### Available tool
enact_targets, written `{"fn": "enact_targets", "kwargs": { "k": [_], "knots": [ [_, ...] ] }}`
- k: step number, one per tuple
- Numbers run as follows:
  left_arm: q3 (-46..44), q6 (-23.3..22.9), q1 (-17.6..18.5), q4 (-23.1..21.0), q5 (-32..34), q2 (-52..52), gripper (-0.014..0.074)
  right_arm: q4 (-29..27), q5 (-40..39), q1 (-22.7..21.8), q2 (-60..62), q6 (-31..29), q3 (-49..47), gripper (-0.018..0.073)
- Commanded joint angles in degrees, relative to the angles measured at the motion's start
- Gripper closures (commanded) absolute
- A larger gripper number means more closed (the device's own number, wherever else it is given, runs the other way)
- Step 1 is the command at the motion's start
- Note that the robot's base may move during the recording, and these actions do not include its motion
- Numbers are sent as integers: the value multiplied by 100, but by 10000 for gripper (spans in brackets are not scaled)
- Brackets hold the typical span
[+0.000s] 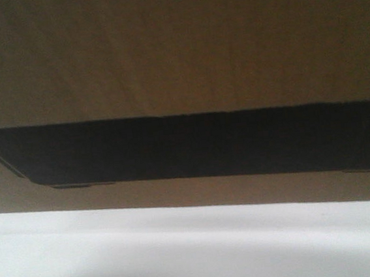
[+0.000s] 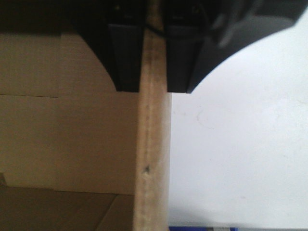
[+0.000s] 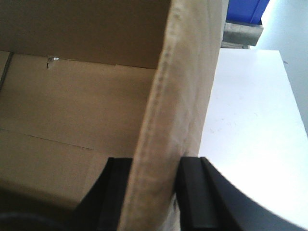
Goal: Grab box from left shelf to table start
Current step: 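Lower the box onto the white table with both grippers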
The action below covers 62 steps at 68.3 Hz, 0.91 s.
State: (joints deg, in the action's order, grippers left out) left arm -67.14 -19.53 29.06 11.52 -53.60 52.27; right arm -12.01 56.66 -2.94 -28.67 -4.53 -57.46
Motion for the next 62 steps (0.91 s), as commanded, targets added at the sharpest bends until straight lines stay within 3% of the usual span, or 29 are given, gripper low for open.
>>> {"fn": "enact_targets", "kwargs": {
  "k": [1,12,35,48,62],
  "knots": [
    [-234,-60,50,-62,581,246,689,-424,-959,0,-30,-149,-219,501],
    [-234,-60,50,-461,403,540,689,-424,-965,0,-30,-149,-219,501],
    [-234,-60,50,-484,184,563,689,-430,-944,0,-30,-149,-219,501],
    [-234,-60,50,-207,171,563,689,-735,-867,0,-285,-149,-273,501],
    [-612,-60,28,162,-111,608,688,-1032,-258,0,-1298,-149,-815,501]
  ]
}}
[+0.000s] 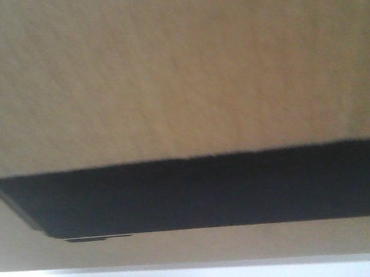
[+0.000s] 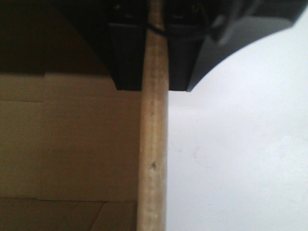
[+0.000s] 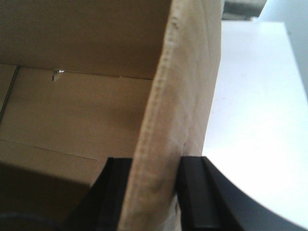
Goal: Grab box from left shelf to table start
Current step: 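Lower the box onto the white table with both grippers, then open both grippers to release the box walls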
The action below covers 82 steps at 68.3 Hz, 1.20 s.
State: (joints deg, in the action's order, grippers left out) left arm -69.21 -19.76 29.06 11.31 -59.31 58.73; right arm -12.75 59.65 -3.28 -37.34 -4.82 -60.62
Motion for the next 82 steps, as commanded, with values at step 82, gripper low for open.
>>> {"fn": "enact_targets", "kwargs": {
  "k": [82],
  "knots": [
    [-1283,339,-1287,32,604,2285,579,-956,-984,39,-4080,-526,-1206,439]
  ]
}}
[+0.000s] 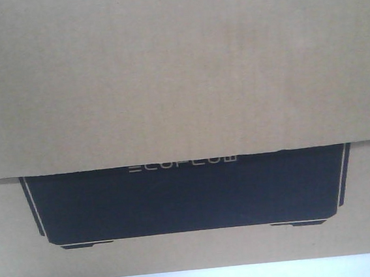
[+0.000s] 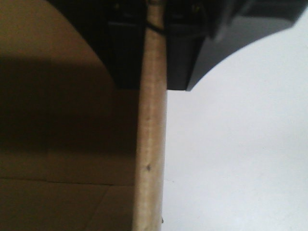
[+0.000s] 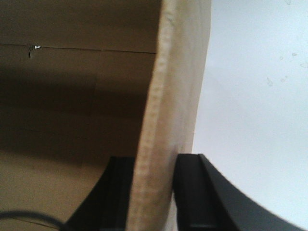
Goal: Grab box from left shelf to table start
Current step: 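Open both grippers to release the box walls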
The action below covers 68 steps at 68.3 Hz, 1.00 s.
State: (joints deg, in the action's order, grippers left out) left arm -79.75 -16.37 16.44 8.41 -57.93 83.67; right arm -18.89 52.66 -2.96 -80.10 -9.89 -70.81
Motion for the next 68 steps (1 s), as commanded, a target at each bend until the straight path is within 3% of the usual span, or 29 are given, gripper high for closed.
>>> {"fn": "enact_targets", "kwargs": {
  "k": [1,14,22,24,41,54,61,68],
  "knots": [
    [-229,0,-25,323,466,-209,556,-342,-285,7,197,-20,-187,421],
    [-229,0,-25,323,466,-209,188,-318,-286,7,197,-22,-187,79],
    [-229,0,-25,323,439,-209,75,-96,-284,7,205,-27,-213,-73],
    [-229,0,-25,323,430,-209,65,1,-270,7,213,-27,-227,-74],
    [-330,109,-25,323,354,-586,64,380,-74,7,439,-27,-580,-66],
    [-354,274,-25,310,257,-1676,106,380,38,2,1103,-27,-783,-65],
    [-264,462,-25,323,339,-2361,185,380,107,2,1578,-27,-776,-38],
    [61,562,-25,336,510,-2985,309,386,102,2,2092,-27,-657,71]
  ]
}}
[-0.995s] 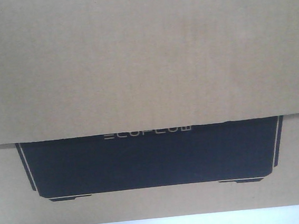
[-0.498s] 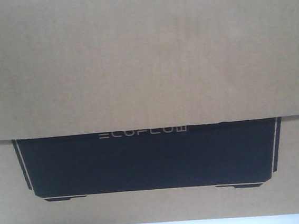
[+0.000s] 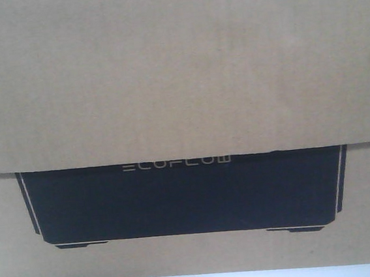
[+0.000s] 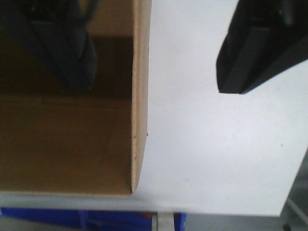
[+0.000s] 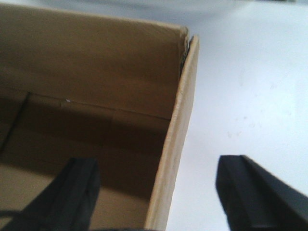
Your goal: Grab box from left shelf to table start
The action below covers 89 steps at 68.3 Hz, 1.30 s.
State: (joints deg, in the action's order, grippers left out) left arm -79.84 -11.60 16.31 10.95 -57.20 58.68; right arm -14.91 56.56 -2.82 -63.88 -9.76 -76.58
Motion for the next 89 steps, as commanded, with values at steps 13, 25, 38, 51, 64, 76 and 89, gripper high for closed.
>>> {"fn": "enact_targets", "kwargs": {
  "k": [13,25,38,51,64,76,89],
  "knots": [
    [1327,84,-12,245,871,-1708,584,85,-609,-13,1515,-39,775,415],
    [2859,84,-12,413,1496,-2836,688,112,-1246,-13,2729,-39,2060,502],
    [4277,84,-12,602,2577,-3991,688,468,-1916,-13,3909,-39,3578,502],
    [5453,84,-12,692,4021,-4898,688,590,-2939,-13,4939,-39,4915,502],
    [5913,84,-12,678,4364,-5137,688,474,-3544,-13,5387,-39,5408,502],
    [5968,84,-12,678,4284,-5137,688,479,-3536,-13,5387,-39,5408,502],
    [5968,84,-12,678,4284,-5137,688,479,-3528,-13,5387,-39,5408,502]
  ]
}}
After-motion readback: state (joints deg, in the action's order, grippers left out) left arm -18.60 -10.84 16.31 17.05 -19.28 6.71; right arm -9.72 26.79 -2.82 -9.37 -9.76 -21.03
